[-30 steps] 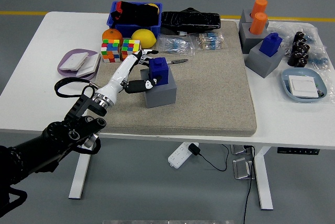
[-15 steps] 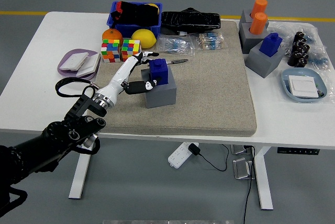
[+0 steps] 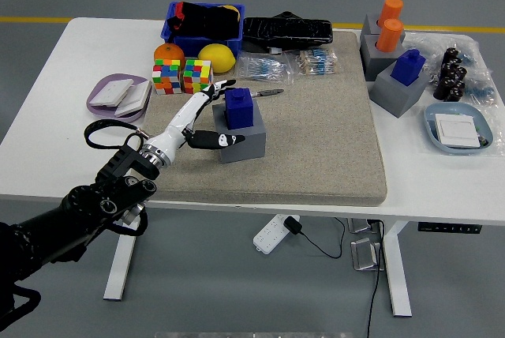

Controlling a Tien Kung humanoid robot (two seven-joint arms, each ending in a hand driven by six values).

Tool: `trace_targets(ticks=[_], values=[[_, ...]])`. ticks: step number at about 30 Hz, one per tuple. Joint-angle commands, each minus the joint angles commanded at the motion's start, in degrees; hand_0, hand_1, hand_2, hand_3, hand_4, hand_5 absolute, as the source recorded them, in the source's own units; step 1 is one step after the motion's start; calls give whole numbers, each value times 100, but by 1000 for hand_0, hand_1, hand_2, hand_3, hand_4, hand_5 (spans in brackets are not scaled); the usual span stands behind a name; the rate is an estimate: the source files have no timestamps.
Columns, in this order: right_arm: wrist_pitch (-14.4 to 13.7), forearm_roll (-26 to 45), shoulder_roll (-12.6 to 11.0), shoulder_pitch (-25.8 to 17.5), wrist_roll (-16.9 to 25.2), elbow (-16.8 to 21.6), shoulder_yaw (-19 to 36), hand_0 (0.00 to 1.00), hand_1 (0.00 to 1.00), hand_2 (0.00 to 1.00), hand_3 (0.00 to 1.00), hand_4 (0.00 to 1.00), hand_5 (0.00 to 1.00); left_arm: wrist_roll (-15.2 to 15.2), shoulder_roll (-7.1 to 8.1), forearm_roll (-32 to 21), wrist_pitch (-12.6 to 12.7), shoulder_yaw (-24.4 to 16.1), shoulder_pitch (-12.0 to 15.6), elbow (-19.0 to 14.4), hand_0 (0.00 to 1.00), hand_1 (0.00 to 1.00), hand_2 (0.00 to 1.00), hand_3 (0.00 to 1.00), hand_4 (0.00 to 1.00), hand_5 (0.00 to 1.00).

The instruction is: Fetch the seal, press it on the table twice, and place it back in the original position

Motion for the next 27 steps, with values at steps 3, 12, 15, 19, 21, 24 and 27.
trace_targets(ticks=[3,12,15,19,21,24,27], values=[[2,-4,10,-2,-2,2,9,789,665,666,672,822,570,43,3,-8,-88,-57,2,-1,998,998,998,998,998,311],[1,-12,27,-22,-8,-7,63,788,665,666,672,822,569,227,86,43,-383,-355,-6,-16,998,998,998,998,998,372],[2,-14,28,-28,-9,-5,82,788,665,667,672,823,569,239,128,39,-393,-454,2,-29,998,998,998,998,998,437],[0,-16,28,-36,-12,-11,100,788,665,667,672,823,569,236,193,71,-358,-614,18,-33,998,998,998,998,998,437],[2,-17,30,-38,-14,-9,93,788,664,666,672,823,570,244,221,66,-353,-675,28,-14,998,998,998,998,998,447],[2,-26,32,-30,-14,-8,124,788,664,666,672,823,570,259,282,83,-335,-760,45,9,998,998,998,998,998,447],[1,-34,20,-14,-8,-3,148,788,664,666,672,823,570,269,381,76,-303,-875,64,30,998,998,998,998,998,467]])
